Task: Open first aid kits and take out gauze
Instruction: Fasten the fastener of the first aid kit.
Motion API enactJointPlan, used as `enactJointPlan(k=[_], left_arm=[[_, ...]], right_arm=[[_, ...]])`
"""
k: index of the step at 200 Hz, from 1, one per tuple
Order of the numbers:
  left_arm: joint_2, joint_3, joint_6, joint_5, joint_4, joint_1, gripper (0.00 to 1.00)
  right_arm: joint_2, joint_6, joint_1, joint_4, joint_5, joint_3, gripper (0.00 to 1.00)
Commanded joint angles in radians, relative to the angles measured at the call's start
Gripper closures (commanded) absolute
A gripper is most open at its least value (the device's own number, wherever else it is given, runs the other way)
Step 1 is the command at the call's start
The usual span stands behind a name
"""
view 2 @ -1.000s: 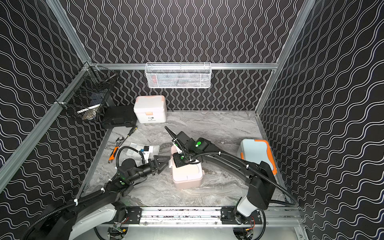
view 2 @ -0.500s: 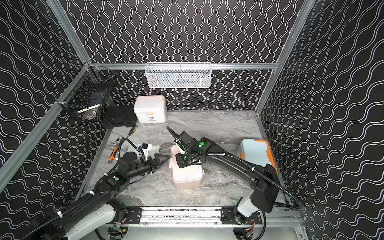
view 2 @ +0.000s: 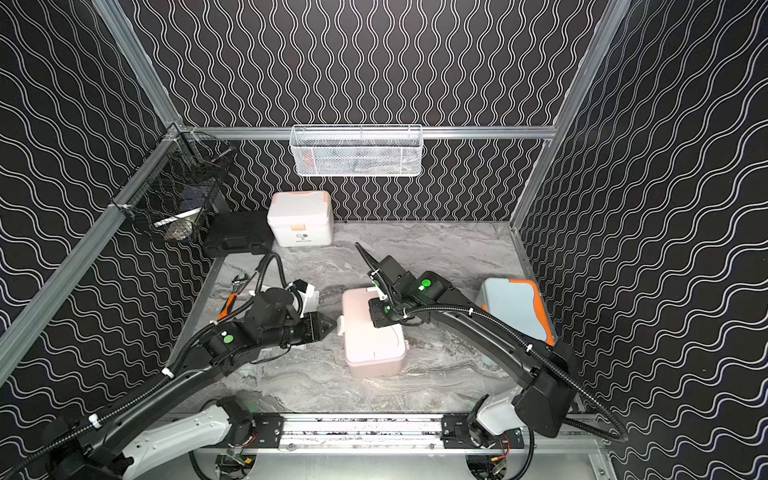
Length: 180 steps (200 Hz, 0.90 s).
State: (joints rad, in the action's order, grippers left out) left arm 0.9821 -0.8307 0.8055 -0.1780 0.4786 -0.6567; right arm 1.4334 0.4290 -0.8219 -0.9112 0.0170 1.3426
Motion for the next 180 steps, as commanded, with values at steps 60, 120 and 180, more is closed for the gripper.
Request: enactJointPlan(k=[60, 120, 180], left_arm=[[0.172, -0.114, -0.110, 0.119, 0.107, -0.066, 0.74], [0.200, -0.137, -0.120, 0.131, 0.107, -0.066, 0.74], [0.206, -0.109, -0.111, 0.130, 0.074, -0.066, 0.73]], right_arm=[[-0.042, -0.042, 0.080, -0.034, 0.044, -0.040, 0.64], [-0.041, -0.044, 0.079, -0.028, 0.056, -0.048, 0.64], [-0.029, -0.047, 0.079, -0.028, 0.068, -0.036, 0.64]])
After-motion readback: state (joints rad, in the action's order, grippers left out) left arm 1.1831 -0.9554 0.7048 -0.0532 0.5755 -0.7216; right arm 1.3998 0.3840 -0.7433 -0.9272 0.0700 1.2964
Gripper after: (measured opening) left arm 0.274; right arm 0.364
